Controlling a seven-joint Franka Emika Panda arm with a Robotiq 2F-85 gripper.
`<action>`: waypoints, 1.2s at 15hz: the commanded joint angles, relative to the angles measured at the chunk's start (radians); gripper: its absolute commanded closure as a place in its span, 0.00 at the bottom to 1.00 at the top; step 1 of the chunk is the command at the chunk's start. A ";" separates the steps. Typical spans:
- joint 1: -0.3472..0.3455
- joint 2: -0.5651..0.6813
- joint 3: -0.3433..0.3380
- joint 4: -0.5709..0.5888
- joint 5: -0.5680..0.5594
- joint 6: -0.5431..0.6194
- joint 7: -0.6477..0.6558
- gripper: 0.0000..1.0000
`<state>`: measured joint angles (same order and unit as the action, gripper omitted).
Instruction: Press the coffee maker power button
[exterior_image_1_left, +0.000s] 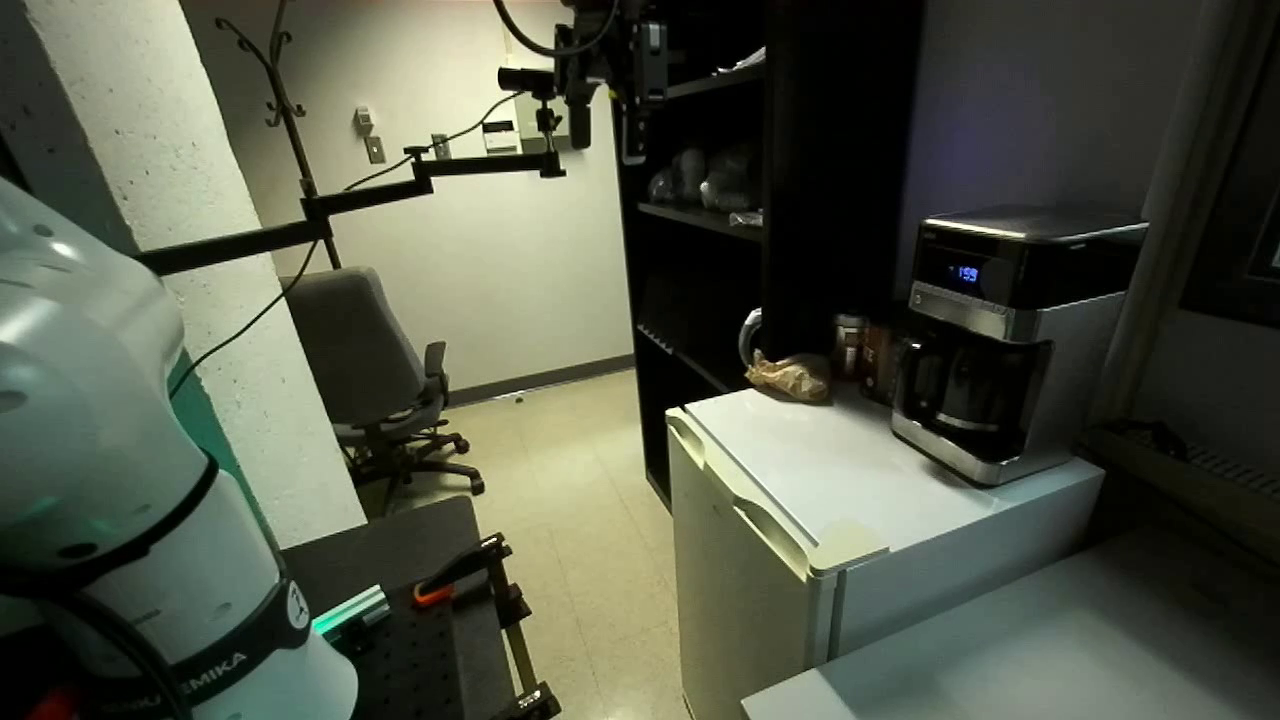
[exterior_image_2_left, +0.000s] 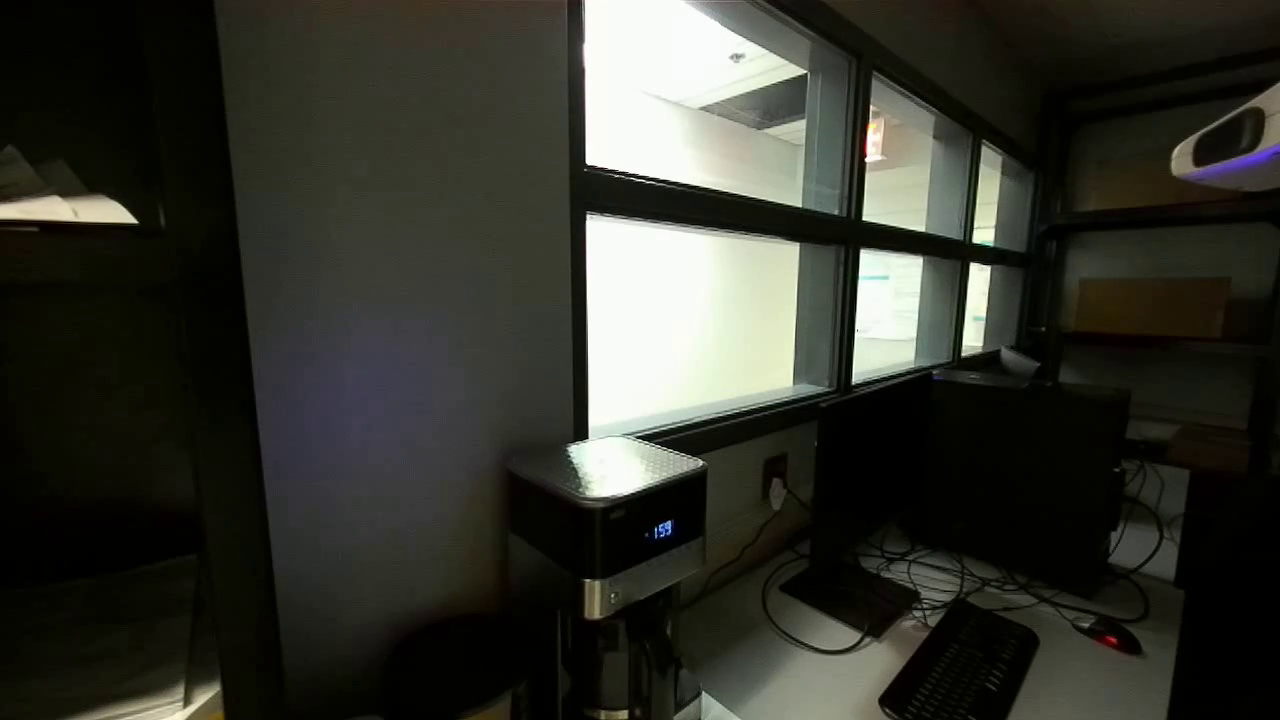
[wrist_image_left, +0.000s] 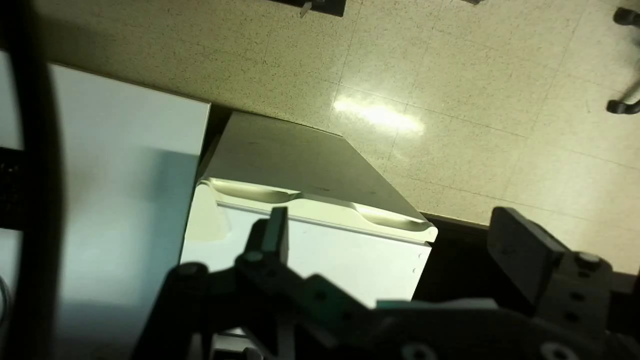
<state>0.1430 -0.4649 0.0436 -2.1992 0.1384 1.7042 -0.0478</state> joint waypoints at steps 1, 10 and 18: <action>-0.019 0.022 0.001 0.009 -0.001 -0.005 -0.025 0.00; -0.061 0.247 -0.031 0.099 -0.019 0.086 -0.127 0.00; -0.067 0.552 -0.010 0.297 -0.022 0.206 -0.152 0.26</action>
<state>0.0793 -0.0407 0.0156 -2.0239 0.1284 1.8949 -0.1895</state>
